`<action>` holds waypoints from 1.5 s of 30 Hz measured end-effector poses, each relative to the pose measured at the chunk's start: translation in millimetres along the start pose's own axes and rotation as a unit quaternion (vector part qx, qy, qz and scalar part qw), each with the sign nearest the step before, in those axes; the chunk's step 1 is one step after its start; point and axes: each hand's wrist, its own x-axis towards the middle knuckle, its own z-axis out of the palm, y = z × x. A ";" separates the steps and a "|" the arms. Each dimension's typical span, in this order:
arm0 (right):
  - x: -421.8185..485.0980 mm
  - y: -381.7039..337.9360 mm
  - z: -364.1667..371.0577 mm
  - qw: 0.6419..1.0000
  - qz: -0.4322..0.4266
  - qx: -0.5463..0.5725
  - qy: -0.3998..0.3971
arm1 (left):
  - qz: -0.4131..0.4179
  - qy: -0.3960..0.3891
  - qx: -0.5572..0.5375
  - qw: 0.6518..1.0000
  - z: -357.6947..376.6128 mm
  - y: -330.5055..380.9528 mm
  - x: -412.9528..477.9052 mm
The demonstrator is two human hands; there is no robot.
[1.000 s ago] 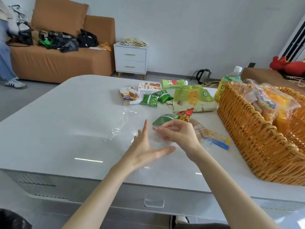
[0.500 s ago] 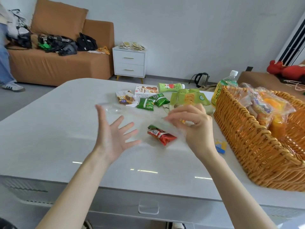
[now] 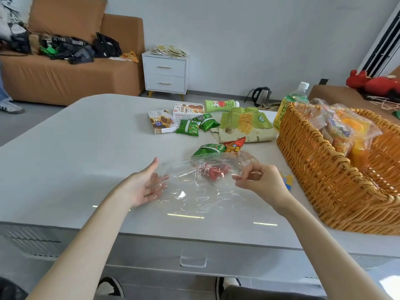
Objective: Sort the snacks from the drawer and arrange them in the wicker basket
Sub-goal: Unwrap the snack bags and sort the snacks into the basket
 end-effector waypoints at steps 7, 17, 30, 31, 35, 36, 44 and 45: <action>7.3 2.2 8.2 0.892 0.259 0.369 -0.018 | 0.107 0.006 0.005 0.994 12.6 -9.2 8.6; 1.7 -9.1 19.9 0.952 0.174 0.205 -0.147 | 0.208 0.047 0.018 0.977 27.0 -5.9 12.7; -12.7 -32.4 39.8 0.987 0.023 0.093 -0.128 | 0.431 0.316 0.233 0.812 31.5 -11.8 17.6; -14.4 -34.6 41.0 0.989 0.019 0.085 -0.123 | 0.440 0.317 0.245 0.803 30.5 -12.9 17.2; -15.5 -34.3 41.4 0.991 0.019 0.083 -0.106 | 0.448 0.336 0.299 0.773 29.3 -11.4 10.0; -14.5 -32.9 40.5 0.991 0.032 0.082 -0.105 | 0.444 0.329 0.292 0.781 29.9 -9.8 8.7; -10.4 -31.3 25.7 0.985 0.105 0.071 -0.118 | 0.206 0.153 0.052 0.965 25.2 7.4 9.4; -10.3 -30.4 25.7 0.984 0.109 0.057 -0.129 | 0.192 0.128 0.045 0.972 23.8 7.9 8.1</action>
